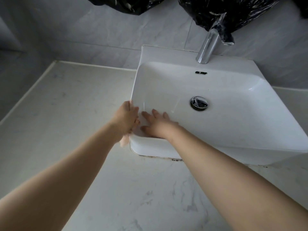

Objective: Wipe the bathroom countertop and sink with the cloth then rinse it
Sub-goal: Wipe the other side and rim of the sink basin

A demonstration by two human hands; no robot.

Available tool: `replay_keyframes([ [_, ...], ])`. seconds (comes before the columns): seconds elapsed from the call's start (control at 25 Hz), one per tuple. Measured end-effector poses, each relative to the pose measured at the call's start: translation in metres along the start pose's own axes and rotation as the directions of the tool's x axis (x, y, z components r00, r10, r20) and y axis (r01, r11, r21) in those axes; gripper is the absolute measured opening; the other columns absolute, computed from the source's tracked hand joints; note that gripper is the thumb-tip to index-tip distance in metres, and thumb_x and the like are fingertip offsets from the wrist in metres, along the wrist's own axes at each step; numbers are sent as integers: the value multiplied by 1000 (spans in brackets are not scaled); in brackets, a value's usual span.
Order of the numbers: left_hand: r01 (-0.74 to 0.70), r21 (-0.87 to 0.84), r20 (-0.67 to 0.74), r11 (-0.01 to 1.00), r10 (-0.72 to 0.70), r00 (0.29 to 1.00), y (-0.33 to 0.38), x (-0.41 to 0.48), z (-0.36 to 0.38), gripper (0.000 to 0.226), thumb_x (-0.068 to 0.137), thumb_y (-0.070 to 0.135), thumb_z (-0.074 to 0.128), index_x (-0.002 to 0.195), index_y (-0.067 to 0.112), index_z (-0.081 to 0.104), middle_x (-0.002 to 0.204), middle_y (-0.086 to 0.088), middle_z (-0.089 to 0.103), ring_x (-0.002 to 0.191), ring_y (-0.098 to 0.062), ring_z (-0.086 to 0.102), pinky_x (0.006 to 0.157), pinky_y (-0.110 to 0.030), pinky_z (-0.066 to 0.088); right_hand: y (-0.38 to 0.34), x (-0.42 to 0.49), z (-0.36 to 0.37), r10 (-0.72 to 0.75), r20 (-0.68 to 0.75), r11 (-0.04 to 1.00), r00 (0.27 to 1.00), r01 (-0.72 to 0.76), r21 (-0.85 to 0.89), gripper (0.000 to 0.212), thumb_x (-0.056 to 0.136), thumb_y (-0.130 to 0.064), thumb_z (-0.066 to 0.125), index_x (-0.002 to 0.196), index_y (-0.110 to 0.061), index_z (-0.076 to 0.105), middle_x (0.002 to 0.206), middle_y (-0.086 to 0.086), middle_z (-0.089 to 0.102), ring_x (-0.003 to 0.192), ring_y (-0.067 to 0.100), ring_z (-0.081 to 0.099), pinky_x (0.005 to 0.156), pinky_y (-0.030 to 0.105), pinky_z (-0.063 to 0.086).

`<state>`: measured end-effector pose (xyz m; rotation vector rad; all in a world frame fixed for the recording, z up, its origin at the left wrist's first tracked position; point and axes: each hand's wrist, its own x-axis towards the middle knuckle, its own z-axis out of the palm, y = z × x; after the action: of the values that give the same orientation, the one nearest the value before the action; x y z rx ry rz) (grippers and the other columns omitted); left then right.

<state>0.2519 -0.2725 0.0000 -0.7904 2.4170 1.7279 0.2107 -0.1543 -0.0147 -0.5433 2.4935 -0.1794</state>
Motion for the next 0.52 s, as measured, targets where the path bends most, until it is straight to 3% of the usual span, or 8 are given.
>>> replay_keyframes([
  [0.08,-13,44,68,999,10,998,-14,-21,-3,12,97,22,39,103,15,45,72,-6,53,50,-16,48,33,-16,29,3,4,2,-3,4,1000,1000,3,26,67,92,-56,40,148,-44,5,160,-9,-4,146,33,-4,108,67,15],
  [0.16,6,-29,80,1000,-3,997,-11,-21,-4,11,97,21,39,101,14,47,69,-6,52,44,-12,48,28,-13,27,2,3,2,-6,-1,1000,1000,6,25,66,93,-55,39,148,-43,6,160,-8,-3,145,34,-4,107,68,16],
  [0.32,2,-8,-19,1000,-2,1000,26,43,2,22,89,6,39,68,8,45,56,-9,48,21,-8,34,29,-9,20,1,0,1,5,10,999,1000,-5,39,64,95,-55,37,148,-43,4,159,-10,-4,146,33,-4,103,70,15],
  [0.44,-5,31,-34,1000,6,999,34,51,5,24,87,2,39,64,8,43,56,-12,48,20,-9,34,29,-9,21,2,0,-1,-2,0,999,1000,2,49,63,95,-53,38,148,-42,6,159,-10,-3,146,32,-3,104,70,15],
  [0.52,6,45,-1,999,-6,1000,18,23,4,24,90,3,41,68,11,45,59,-9,49,31,-11,43,31,-13,26,2,0,0,-1,-5,998,1000,2,67,63,95,-51,40,148,-43,7,159,-11,-2,146,31,-4,105,69,14],
])
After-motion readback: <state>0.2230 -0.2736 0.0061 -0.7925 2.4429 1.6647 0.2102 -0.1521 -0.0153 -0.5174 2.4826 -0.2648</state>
